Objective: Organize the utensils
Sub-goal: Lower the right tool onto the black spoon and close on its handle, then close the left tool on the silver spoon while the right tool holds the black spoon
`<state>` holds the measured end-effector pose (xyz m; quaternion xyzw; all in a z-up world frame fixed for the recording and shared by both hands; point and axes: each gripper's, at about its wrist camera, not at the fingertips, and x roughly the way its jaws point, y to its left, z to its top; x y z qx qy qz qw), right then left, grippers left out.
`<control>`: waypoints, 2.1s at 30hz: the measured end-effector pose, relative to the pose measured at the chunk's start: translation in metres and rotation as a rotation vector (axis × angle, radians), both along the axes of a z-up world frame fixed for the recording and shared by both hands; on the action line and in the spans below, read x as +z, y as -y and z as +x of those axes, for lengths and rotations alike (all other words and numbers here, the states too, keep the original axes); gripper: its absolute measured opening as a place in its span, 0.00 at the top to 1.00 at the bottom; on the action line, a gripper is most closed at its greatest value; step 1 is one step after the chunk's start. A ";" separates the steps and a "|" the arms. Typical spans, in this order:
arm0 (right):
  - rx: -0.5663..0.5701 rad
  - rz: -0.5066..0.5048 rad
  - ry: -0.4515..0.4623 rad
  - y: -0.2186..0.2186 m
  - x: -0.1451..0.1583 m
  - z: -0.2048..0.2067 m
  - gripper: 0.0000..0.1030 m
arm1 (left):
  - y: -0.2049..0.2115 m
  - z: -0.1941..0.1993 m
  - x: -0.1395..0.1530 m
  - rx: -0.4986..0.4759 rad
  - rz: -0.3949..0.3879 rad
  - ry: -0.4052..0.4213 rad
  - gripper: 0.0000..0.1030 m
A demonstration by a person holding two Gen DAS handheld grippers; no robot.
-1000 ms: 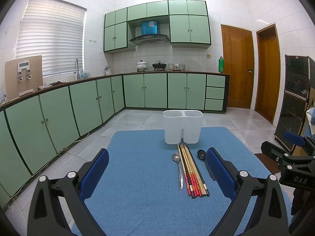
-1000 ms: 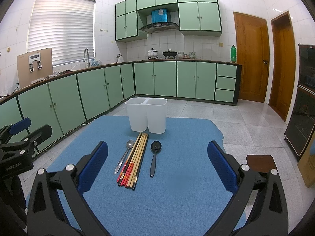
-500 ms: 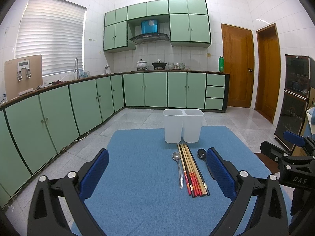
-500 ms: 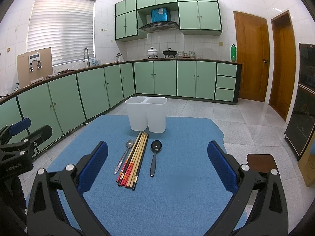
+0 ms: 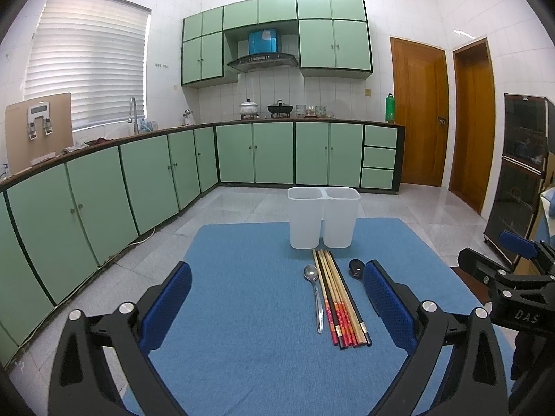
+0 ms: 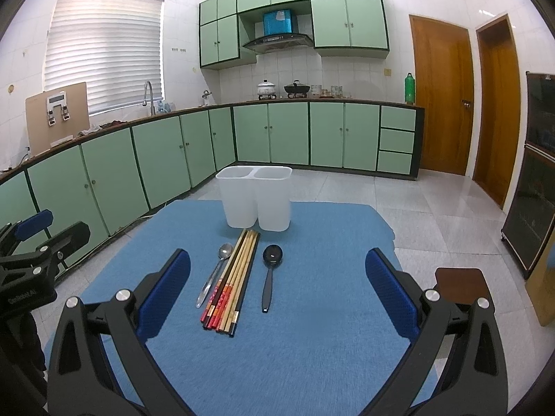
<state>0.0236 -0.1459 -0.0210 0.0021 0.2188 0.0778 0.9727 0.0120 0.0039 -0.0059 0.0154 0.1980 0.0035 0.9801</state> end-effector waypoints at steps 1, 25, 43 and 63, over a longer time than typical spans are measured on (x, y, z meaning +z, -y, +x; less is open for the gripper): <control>0.000 -0.001 -0.002 0.001 0.000 0.002 0.05 | 0.000 0.002 0.000 0.000 0.000 -0.001 0.06; -0.026 -0.070 -0.316 -0.016 -0.082 0.182 0.13 | -0.036 0.163 -0.074 0.063 0.011 -0.278 0.06; -0.026 -0.078 -0.497 -0.050 -0.134 0.240 0.55 | -0.032 0.212 -0.114 0.016 0.017 -0.408 0.06; 0.004 -0.041 -0.497 -0.038 -0.123 0.241 0.71 | 0.019 0.242 -0.145 -0.115 0.066 -0.524 0.06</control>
